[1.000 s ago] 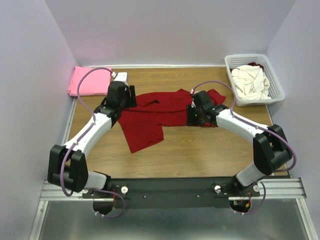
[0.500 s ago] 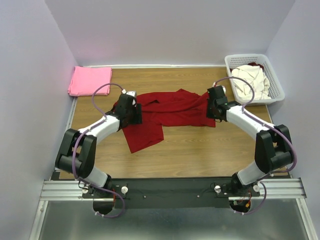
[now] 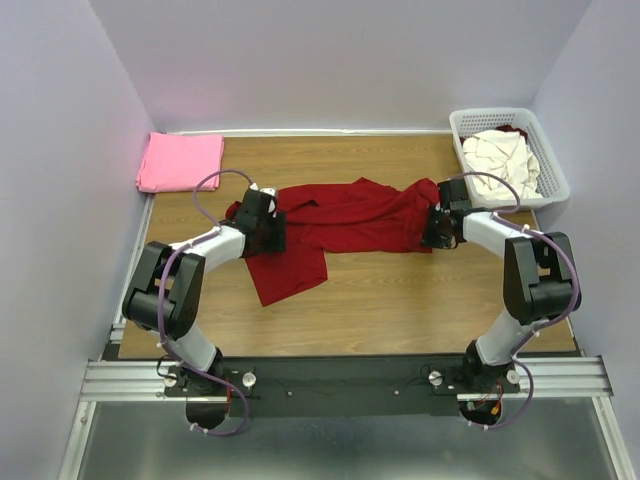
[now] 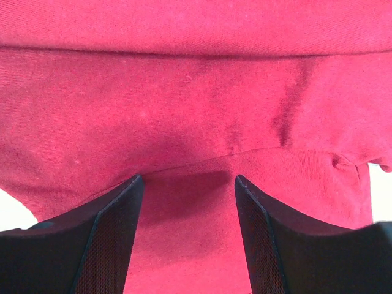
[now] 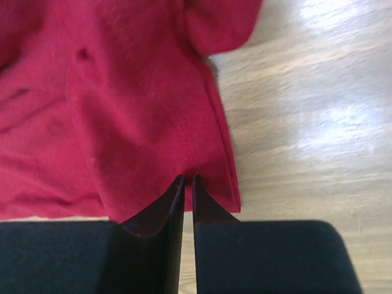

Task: Fold and stack the t-shirts
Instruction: Flatten the tshirt out

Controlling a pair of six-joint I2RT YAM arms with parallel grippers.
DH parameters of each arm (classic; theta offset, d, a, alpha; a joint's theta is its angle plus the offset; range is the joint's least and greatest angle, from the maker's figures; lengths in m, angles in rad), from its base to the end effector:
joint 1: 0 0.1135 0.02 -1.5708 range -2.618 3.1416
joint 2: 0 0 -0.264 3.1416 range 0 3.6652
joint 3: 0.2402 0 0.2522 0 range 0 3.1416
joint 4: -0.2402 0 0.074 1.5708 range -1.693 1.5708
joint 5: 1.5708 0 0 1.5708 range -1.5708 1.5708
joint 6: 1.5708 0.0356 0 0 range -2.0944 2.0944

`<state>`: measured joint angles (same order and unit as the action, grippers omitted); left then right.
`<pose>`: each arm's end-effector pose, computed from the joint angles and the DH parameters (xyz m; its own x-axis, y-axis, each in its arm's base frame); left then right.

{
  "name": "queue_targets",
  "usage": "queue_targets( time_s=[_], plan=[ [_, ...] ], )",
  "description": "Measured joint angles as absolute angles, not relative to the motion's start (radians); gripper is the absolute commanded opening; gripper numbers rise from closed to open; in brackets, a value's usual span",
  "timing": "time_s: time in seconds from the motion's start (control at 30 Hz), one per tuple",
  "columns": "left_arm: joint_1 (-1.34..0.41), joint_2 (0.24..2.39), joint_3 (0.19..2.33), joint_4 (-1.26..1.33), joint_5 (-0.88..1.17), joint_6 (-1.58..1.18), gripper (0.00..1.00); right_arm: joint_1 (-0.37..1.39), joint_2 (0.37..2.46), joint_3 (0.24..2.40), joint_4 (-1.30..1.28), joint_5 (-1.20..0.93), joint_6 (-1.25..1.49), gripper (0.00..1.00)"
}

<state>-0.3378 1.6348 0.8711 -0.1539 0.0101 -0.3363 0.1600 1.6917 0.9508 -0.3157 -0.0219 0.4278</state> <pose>0.3036 -0.1070 0.1638 -0.8186 -0.0622 -0.5710 0.0711 0.9755 -0.2081 0.3227 0.0529 0.1591 -0.8526 0.2826 -0.4396 0.2020 0.9540 0.2214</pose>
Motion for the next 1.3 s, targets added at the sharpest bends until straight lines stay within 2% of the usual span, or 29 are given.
queue_targets(
  time_s=[0.23,0.47,0.6,0.73,0.93,1.3],
  plan=[
    [-0.335,1.624,0.854,-0.143,0.01,-0.324,0.69,0.059,1.671,0.894,-0.236,-0.065,0.479,0.17],
    [-0.335,1.57,0.809,-0.161,-0.001,-0.323,0.71,0.018,1.582,0.83,-0.286,0.039,0.48,0.21],
    [-0.335,1.488,0.789,-0.209,-0.035,-0.358,0.73,0.018,1.538,0.822,-0.328,0.052,0.465,0.33],
    [-0.335,1.344,0.789,-0.262,-0.107,-0.439,0.72,0.018,1.466,0.817,-0.356,0.043,0.445,0.5],
    [-0.334,1.258,0.781,-0.342,-0.168,-0.539,0.72,0.018,1.383,0.817,-0.385,0.031,0.417,0.62],
    [-0.363,1.259,0.671,-0.44,-0.179,-0.669,0.71,0.019,1.348,0.814,-0.398,-0.047,0.406,0.64]
  ],
)
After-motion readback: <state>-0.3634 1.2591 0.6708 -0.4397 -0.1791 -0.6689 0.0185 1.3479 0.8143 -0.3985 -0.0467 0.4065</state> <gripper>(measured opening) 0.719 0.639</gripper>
